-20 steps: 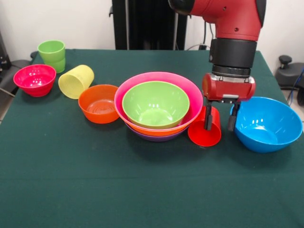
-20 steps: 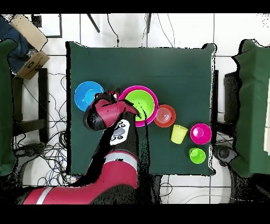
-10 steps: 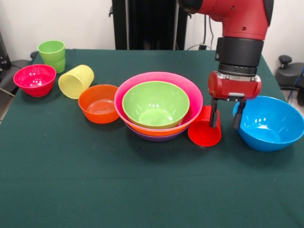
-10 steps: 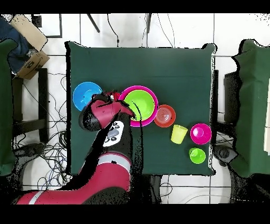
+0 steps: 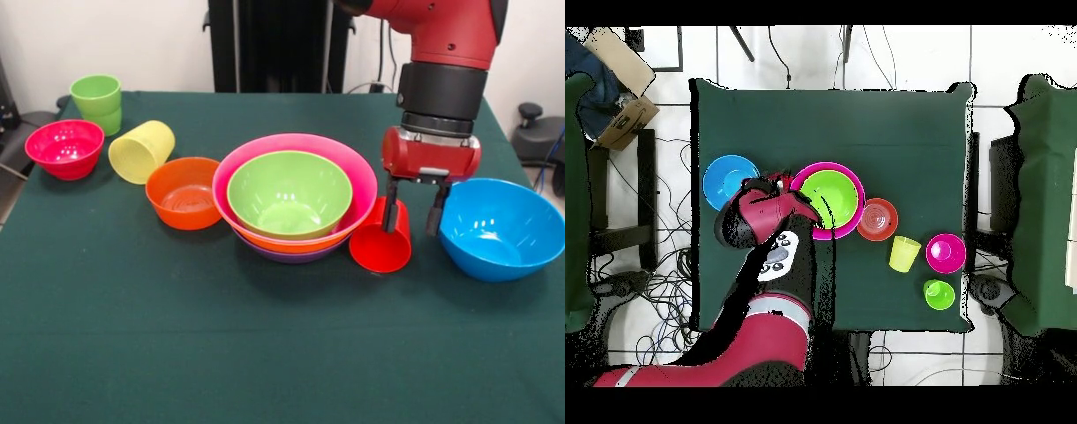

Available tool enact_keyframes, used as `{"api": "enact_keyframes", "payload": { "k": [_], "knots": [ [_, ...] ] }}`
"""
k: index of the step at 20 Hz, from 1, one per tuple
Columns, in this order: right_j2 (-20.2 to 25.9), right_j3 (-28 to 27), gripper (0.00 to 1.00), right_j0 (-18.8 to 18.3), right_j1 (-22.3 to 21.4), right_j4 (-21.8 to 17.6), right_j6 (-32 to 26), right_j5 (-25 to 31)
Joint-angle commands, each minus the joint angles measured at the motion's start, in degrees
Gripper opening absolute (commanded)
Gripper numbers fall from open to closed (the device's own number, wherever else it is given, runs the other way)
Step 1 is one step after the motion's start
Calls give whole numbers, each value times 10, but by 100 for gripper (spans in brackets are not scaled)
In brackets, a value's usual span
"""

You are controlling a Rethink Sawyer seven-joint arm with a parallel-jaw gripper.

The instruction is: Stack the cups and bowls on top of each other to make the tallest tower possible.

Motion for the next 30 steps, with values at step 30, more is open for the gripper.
{"api": "enact_keyframes", "payload": {
  "k": [30],
  "knots": [
    [-25, -8, 100, 60, 8, 85, 90, -99]
  ]
}}
